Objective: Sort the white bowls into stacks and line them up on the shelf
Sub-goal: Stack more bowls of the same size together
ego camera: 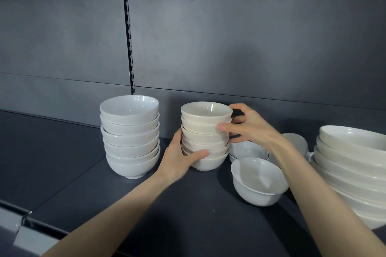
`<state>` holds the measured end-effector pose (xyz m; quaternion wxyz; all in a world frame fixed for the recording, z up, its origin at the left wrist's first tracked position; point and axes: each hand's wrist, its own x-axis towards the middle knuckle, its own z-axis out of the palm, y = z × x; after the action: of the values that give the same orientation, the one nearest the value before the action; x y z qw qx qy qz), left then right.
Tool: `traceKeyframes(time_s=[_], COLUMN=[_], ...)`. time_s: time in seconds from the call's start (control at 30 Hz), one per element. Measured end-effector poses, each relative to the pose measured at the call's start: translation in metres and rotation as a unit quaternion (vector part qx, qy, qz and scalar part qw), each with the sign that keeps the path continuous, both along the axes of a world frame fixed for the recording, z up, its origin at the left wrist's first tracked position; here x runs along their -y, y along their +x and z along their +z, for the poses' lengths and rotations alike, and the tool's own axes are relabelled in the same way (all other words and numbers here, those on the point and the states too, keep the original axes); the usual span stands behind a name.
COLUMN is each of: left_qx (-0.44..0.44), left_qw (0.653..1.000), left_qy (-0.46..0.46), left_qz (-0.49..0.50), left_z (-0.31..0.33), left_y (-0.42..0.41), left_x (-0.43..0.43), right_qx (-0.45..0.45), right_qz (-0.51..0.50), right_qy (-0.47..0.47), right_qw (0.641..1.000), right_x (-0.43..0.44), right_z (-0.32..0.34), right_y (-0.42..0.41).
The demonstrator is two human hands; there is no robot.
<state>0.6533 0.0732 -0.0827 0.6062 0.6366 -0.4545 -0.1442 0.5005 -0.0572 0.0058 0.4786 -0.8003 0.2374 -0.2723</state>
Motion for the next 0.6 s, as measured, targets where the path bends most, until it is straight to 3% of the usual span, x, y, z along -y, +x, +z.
traceKeyframes(time_s=[0.6], left_qx=[0.028], left_qw=[0.996], left_qy=[-0.011], left_qz=[0.084], left_z=[-0.009], left_y=[0.014], left_x=[0.001], right_qx=[0.030], right_qz=[0.007], right_qy=[0.012], right_qw=[0.999], right_x=[-0.001], right_z=[-0.021], right_y=[0.027])
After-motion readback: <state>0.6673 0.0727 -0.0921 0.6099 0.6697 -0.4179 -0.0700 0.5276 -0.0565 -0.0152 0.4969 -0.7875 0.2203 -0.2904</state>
